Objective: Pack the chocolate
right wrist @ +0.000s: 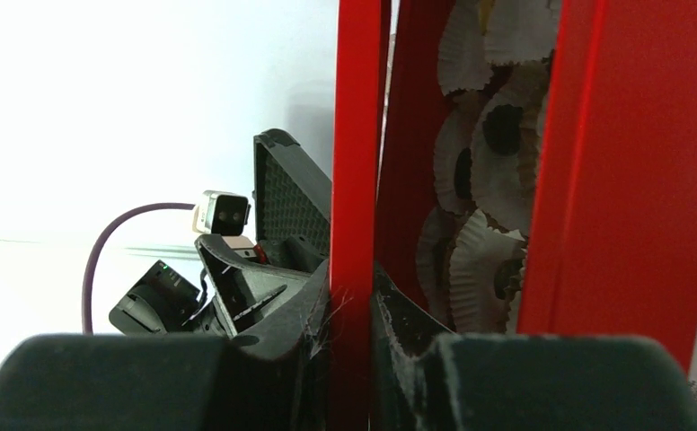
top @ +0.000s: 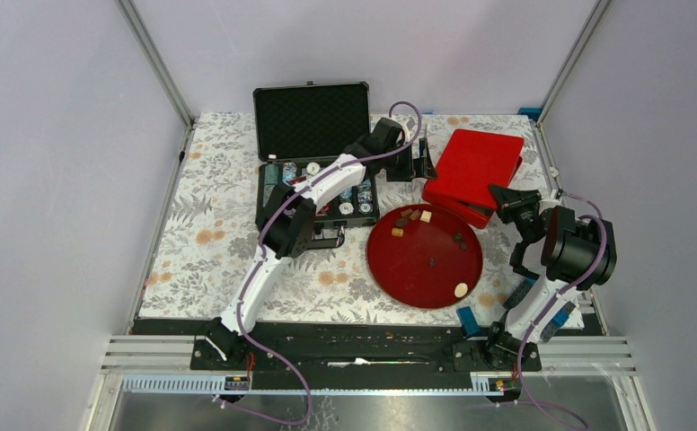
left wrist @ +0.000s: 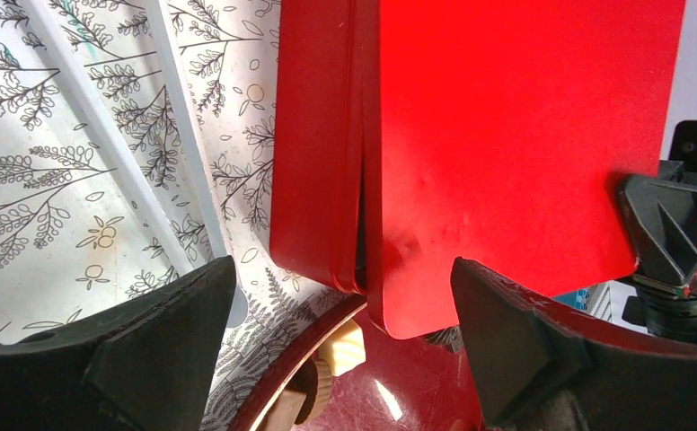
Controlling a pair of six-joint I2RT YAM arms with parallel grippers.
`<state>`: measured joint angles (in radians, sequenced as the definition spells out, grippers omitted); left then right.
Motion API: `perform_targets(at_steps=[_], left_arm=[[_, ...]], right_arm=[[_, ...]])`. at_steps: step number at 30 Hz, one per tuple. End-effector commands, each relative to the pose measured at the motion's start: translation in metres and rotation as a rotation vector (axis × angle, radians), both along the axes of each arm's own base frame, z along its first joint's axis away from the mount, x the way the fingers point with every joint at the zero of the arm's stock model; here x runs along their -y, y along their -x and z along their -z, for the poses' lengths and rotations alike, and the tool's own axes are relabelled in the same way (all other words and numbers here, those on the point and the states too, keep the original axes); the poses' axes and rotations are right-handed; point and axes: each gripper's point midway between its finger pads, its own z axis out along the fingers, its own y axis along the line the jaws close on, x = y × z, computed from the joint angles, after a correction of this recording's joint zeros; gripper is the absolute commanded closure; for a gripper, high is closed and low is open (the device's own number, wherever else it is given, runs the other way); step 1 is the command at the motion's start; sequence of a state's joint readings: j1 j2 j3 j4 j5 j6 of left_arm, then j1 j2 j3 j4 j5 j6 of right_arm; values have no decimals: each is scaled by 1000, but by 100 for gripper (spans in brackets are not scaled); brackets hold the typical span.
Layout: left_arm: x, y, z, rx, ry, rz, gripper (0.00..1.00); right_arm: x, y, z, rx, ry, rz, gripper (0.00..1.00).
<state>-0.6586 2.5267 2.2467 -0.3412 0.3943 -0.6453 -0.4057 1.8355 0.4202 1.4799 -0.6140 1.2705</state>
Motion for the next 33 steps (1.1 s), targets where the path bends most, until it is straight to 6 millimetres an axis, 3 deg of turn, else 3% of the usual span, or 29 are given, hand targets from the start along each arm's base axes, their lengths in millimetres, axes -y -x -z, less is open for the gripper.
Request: perform_targets(at_steps=[1,13,16,21,33], left_arm=[[10,-12,-22,56,69,10,4],[17,-9,-16,37,87,18,4],[19,-9,-14,38,85,13,9],[24,-5,-15,39,104,27,28],[40,1,-22,62,149,51,65]], right_arm=[[0,-10,-37,189,88,4,100],[2,-9,-15,131,76,34,100],[1,-8,-11,122,78,31,99],[-1,-5,-6,107,84,25,77],[-2,2,-7,99,83,34,44]])
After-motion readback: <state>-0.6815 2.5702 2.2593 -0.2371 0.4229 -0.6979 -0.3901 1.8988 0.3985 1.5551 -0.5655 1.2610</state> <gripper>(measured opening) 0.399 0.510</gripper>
